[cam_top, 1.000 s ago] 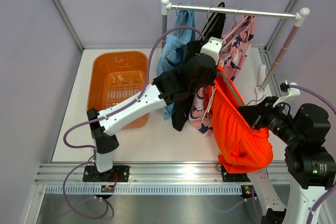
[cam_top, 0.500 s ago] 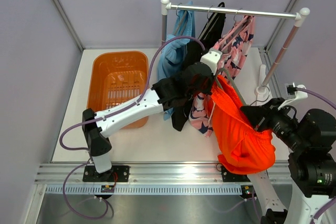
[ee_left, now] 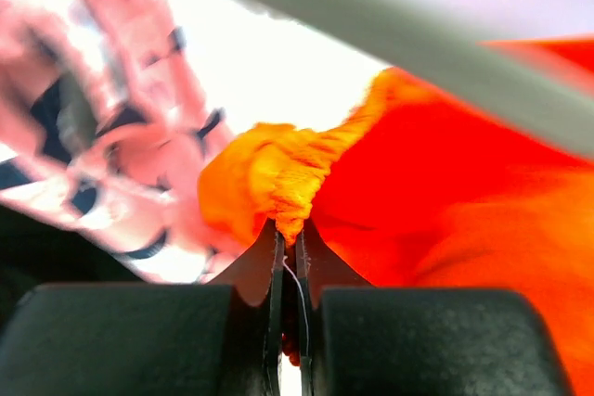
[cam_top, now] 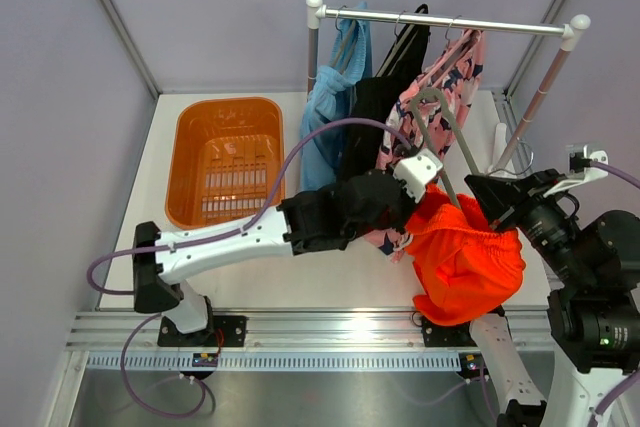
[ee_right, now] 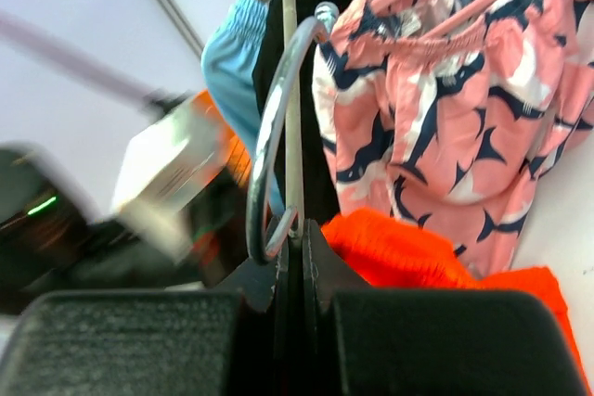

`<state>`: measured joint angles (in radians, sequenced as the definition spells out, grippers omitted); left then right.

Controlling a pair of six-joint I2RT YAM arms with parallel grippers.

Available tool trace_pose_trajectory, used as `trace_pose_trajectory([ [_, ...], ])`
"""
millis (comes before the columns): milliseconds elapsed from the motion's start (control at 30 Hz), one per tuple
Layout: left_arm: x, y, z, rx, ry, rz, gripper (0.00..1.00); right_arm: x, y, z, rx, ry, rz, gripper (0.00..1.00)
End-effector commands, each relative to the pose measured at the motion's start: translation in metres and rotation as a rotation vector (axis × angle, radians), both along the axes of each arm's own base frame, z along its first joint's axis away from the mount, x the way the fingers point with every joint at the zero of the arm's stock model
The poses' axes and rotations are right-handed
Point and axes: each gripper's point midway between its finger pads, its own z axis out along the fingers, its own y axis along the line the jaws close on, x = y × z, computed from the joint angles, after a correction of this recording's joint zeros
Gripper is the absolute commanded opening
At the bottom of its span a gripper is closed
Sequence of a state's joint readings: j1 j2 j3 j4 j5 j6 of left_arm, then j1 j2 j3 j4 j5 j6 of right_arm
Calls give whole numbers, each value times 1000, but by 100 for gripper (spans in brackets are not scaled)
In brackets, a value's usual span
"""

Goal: Remove the shorts from the hanger

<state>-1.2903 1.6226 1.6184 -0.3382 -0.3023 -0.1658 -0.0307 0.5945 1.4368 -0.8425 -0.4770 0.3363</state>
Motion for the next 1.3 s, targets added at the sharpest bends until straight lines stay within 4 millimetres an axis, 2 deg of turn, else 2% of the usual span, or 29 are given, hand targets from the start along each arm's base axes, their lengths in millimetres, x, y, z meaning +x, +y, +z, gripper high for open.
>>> trace_pose_trajectory([
  [0, -59, -6, 78, -145, -185, -208, 0, 24, -9, 32, 29, -134, -59, 0],
  [33, -93, -10, 85, -125, -251, -314, 0, 31, -13, 29, 30, -126, -84, 0],
  [67, -109, -10, 83, -96, -264, -364, 0, 40, -15, 27, 31, -119, -98, 0],
  [100, -122, -10, 93, -102, -277, -404, 0, 45, -18, 32, 33, -137, -114, 0],
  [133, -151, -12, 92, -96, -264, -511, 0, 52, -22, 31, 35, -135, -139, 0],
  [167, -164, -11, 84, -58, -252, -574, 0, 57, -24, 33, 36, -138, -149, 0],
  [233, -191, -6, 86, -62, -256, -654, 0, 71, -29, 37, 38, -134, -180, 0],
  [367, -217, 12, 97, -104, -249, -763, 0, 92, -40, 49, 63, -136, -246, 0],
  [400, -221, 20, 105, -126, -250, -785, 0, 101, -42, 49, 69, -128, -256, 0],
  [467, -224, 27, 106, -124, -244, -806, 0, 111, -44, 55, 79, -122, -269, 0],
  [567, -216, 34, 105, -92, -254, -770, 0, 116, -41, 62, 94, -141, -248, 0],
  [600, -211, 34, 104, -81, -259, -746, 0, 114, -33, 69, 104, -169, -204, 0],
  [633, -196, 33, 98, -45, -273, -668, 0, 108, -15, 68, 119, -169, -97, 0],
  [700, -193, 32, 90, -6, -273, -663, 0, 101, -7, 75, 156, -190, -49, 0],
  [733, -199, 30, 79, 29, -259, -704, 0, 102, -9, 73, 170, -179, -61, 0],
  [800, -197, 28, 86, 15, -252, -681, 0, 103, -15, 71, 160, -169, -96, 0],
  [867, -179, 31, 98, -7, -274, -576, 0, 110, -24, 66, 145, -141, -153, 0],
  [900, -166, 36, 107, -18, -296, -501, 0, 110, -27, 64, 137, -127, -175, 0],
  [967, -150, 51, 141, -85, -343, -412, 0, 108, -30, 61, 129, -114, -194, 0],
  [1000, -130, 61, 156, -97, -367, -309, 0, 107, -33, 63, 129, -119, -208, 0],
  [1067, -104, 84, 188, -134, -405, -168, 0, 103, -34, 62, 115, -113, -214, 0],
  [1100, -74, 111, 216, -165, -425, 5, 0, 100, -35, 67, 112, -119, -223, 0],
  [1167, -48, 146, 250, -219, -463, 149, 0, 96, -37, 69, 95, -115, -231, 0],
  [1200, -25, 177, 273, -262, -492, 294, 0, 95, -38, 69, 89, -113, -238, 0],
  [1267, -9, 220, 301, -325, -524, 418, 0, 94, -40, 67, 75, -100, -247, 0],
])
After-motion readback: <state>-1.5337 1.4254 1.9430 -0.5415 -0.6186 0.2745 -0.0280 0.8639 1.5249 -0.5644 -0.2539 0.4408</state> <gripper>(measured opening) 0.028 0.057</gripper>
